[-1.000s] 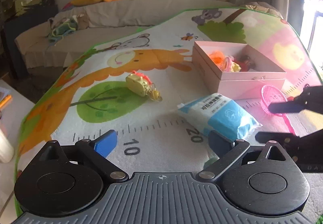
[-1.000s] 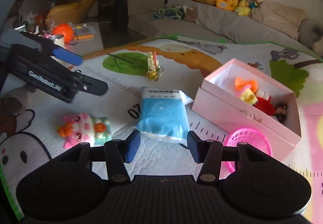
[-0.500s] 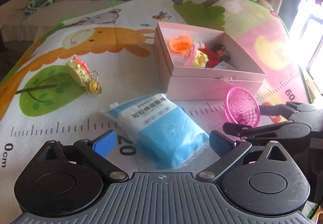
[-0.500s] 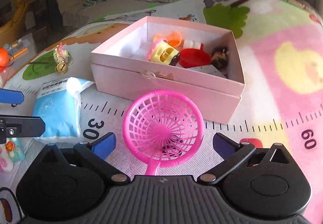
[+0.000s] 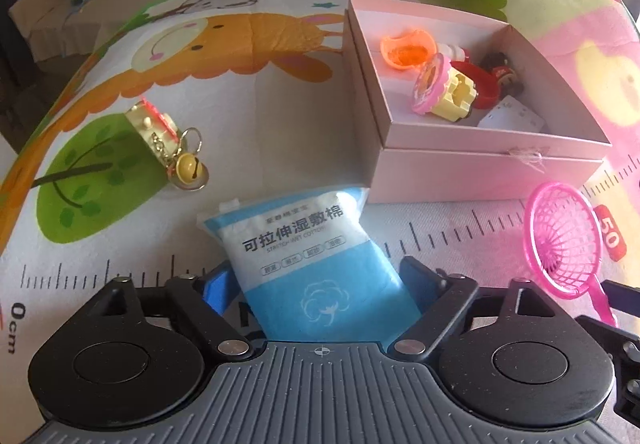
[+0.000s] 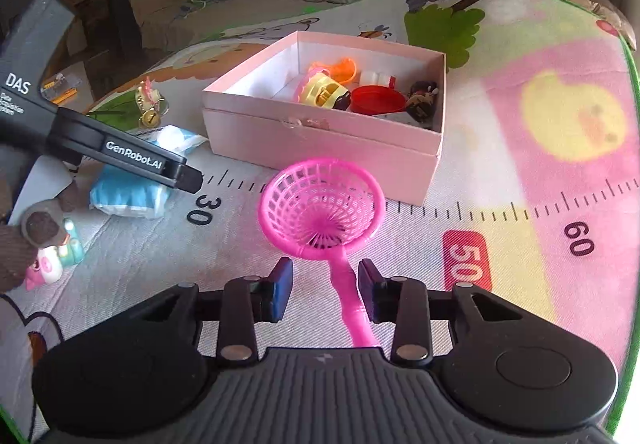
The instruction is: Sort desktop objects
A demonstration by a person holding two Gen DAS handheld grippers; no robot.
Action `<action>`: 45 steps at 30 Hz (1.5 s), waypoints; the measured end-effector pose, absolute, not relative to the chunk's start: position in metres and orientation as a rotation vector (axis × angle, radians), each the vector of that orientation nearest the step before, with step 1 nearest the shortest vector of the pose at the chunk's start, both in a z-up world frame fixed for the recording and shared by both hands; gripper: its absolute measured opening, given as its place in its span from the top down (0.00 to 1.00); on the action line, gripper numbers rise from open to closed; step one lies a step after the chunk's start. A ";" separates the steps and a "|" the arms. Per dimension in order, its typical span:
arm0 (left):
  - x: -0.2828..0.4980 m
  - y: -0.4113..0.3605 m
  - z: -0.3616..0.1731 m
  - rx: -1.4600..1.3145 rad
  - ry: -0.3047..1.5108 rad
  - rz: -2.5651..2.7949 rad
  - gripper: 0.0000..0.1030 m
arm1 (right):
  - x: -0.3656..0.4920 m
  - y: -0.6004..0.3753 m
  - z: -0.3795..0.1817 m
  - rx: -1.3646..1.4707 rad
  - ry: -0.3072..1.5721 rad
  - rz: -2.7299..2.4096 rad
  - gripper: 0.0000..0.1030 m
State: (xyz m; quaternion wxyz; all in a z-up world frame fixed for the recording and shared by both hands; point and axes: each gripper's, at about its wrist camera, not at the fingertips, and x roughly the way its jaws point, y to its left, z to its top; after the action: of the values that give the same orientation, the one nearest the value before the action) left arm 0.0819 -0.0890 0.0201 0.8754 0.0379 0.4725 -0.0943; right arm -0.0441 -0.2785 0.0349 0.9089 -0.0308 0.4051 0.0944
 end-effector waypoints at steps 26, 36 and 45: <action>0.062 -0.049 0.021 0.281 0.886 -0.285 0.34 | -0.004 -0.266 0.017 -0.045 0.864 0.035 0.22; 0.025 -0.048 0.077 0.252 0.775 -0.355 0.43 | -0.062 -0.266 0.093 -0.160 0.720 0.142 0.22; 0.054 -0.103 0.178 0.159 0.492 -0.438 0.43 | -0.053 -0.296 0.222 -0.204 0.457 0.058 0.22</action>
State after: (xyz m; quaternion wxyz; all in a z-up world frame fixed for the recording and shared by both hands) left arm 0.0540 -0.1028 0.1782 0.9431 0.0779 0.2415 -0.2150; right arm -0.0531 -0.2956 0.2217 0.9685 -0.1011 0.2259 0.0289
